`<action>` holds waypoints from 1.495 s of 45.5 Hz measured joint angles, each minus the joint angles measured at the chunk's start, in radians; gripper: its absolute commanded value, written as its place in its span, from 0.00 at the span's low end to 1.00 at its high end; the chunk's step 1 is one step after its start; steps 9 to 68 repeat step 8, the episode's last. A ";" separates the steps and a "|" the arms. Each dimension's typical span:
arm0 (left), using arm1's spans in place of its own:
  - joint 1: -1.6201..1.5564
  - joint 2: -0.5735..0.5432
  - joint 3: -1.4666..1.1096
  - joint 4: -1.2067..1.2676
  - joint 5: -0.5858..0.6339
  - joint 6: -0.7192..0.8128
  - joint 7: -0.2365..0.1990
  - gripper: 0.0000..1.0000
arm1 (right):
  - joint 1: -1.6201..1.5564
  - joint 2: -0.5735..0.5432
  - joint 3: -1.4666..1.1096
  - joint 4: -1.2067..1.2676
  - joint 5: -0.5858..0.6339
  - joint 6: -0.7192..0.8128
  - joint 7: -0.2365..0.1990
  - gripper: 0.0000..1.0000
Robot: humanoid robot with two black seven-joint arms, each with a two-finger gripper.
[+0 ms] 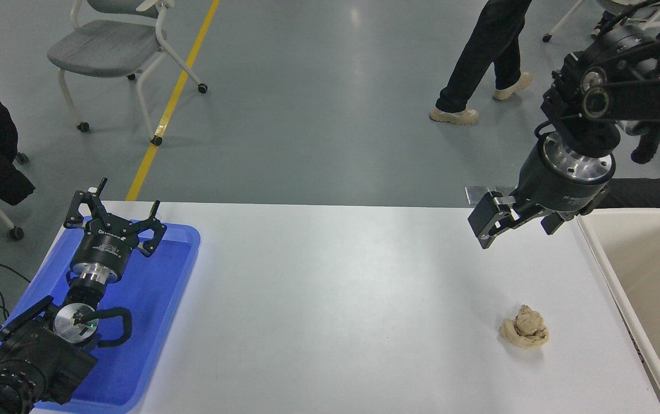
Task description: Pick up foil plate and place in dustbin
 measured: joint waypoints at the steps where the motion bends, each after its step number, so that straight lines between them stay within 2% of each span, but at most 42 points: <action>1: 0.000 0.000 0.000 0.000 0.000 0.000 0.000 1.00 | 0.003 -0.004 -0.003 0.003 0.000 0.000 0.000 1.00; 68: 0.000 0.000 0.000 0.000 0.000 0.000 0.000 1.00 | 0.014 -0.026 -0.013 0.014 0.000 0.001 0.000 1.00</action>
